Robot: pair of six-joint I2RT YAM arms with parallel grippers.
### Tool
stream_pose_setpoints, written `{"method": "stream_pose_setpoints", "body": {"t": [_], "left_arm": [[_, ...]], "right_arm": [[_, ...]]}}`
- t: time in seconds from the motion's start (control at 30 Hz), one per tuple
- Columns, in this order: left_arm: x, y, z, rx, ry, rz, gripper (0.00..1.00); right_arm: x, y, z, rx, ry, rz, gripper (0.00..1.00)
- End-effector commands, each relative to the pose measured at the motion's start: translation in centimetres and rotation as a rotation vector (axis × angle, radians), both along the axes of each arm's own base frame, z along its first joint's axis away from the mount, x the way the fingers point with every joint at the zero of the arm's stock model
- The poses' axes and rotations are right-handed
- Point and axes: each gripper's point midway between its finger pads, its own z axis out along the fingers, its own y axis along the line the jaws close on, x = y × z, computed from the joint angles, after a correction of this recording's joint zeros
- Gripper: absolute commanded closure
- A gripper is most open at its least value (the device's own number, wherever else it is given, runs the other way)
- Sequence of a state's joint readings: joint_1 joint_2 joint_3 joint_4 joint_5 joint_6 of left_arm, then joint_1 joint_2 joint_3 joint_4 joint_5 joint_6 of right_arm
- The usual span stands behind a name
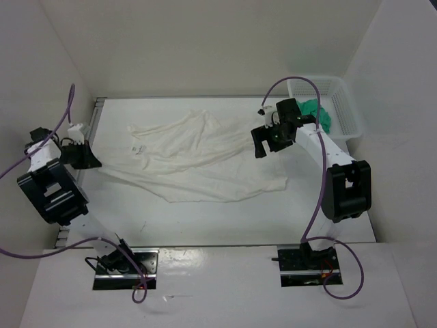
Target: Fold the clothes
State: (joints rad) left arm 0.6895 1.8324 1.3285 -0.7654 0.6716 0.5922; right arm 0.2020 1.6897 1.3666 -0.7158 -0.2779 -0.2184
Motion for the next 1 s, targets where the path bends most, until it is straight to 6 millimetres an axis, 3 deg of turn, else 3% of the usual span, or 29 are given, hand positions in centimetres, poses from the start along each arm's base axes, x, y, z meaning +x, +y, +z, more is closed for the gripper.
{"method": "stream_pose_setpoints", "body": {"t": [0.0,0.13,0.23,0.37,0.47,0.63,0.8,0.97], "left_arm": [[1.7,-0.5,9.7,0.042,-0.213,0.032,1.00],[0.6,-1.8,16.8,0.096,-0.341,0.093,1.00],[-0.5,-2.7,19.1,0.106,-0.384,0.143,1.00],[-1.2,-4.1,18.2,0.064,-0.369,0.137,1.00],[-1.7,-4.7,16.8,0.034,-0.339,0.135,1.00],[-2.3,-5.2,16.0,0.015,-0.289,0.164,1.00],[-3.1,-5.2,15.7,0.039,-0.264,0.206,1.00],[-3.7,-5.3,14.4,0.022,-0.214,0.251,1.00]], "right_arm": [[-0.7,-1.4,0.4,-0.064,-0.007,0.008,0.01],[-2.5,-2.9,-2.6,-0.145,0.078,0.030,0.01],[-4.6,-3.7,-4.3,-0.187,0.148,0.069,0.01],[-7.0,-4.6,-5.1,-0.236,0.199,0.152,0.01],[-8.5,-4.1,-4.7,-0.261,0.204,0.218,0.01],[-11.6,-0.2,-4.0,-0.340,0.154,0.426,0.01],[-11.9,1.3,-4.9,-0.437,0.079,0.497,0.01],[-12.5,1.5,-7.5,-0.460,0.129,0.525,0.01]]}}
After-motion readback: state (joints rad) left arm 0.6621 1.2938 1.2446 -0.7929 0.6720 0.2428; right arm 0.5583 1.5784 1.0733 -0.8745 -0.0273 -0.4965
